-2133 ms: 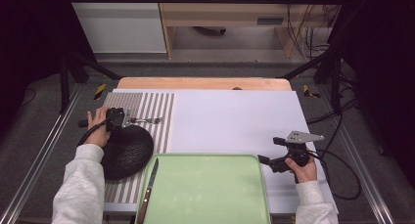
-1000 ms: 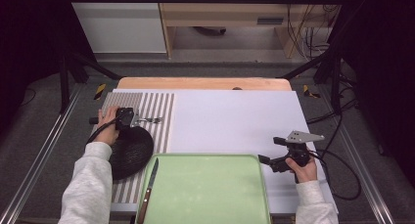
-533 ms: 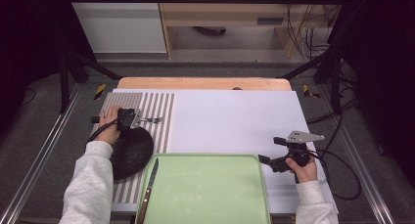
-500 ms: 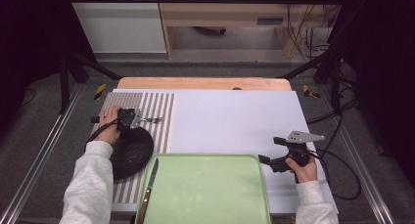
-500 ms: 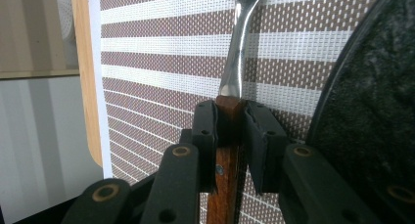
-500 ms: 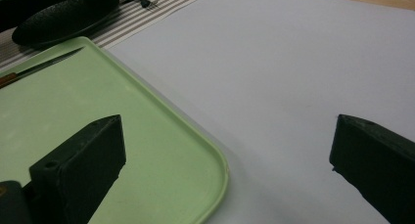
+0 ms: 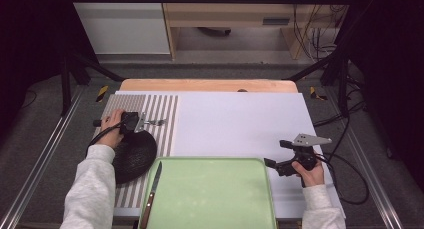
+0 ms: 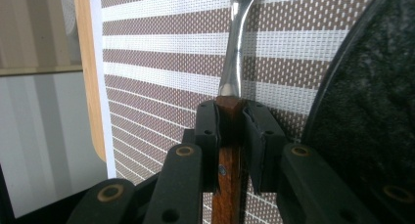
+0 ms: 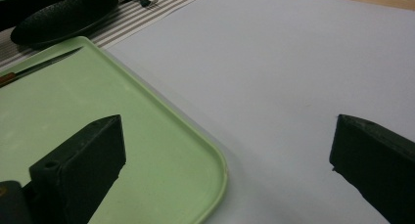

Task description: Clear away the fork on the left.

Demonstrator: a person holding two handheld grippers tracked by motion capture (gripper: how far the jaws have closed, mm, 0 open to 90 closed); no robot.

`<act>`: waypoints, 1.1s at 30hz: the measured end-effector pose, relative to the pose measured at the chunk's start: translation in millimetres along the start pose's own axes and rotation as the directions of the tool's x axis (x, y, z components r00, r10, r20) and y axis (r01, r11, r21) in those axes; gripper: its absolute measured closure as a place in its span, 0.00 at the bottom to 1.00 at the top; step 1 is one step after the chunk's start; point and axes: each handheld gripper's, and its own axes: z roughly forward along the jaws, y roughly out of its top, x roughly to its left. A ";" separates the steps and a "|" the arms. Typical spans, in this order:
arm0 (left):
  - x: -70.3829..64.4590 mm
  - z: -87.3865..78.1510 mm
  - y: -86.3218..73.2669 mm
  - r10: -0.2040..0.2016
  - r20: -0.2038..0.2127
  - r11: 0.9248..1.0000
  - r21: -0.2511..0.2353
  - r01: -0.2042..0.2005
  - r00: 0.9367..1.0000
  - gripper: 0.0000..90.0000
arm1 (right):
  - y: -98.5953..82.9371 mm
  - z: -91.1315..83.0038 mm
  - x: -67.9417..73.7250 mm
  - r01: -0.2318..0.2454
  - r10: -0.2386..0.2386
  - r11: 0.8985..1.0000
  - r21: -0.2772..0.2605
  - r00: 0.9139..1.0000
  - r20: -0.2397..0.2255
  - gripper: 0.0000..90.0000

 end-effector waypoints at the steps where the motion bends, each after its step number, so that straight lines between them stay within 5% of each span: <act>1: -0.3 -0.3 0.3 -0.007 -0.003 1.000 0.003 0.007 1.000 0.85 | 0.0 0.0 -0.1 0.001 -0.001 1.000 0.000 1.000 0.001 0.01; 23: -2.1 -38.2 6.2 -0.056 -0.090 0.998 -0.039 0.053 0.994 0.85 | 0.8 -0.6 0.5 0.001 -0.001 1.000 -0.003 1.000 0.002 0.01; 33: -9.5 -48.2 16.3 -0.094 -0.096 0.996 -0.012 0.094 0.991 0.86 | 1.3 -1.2 0.8 0.007 -0.007 1.000 -0.005 1.000 0.003 0.01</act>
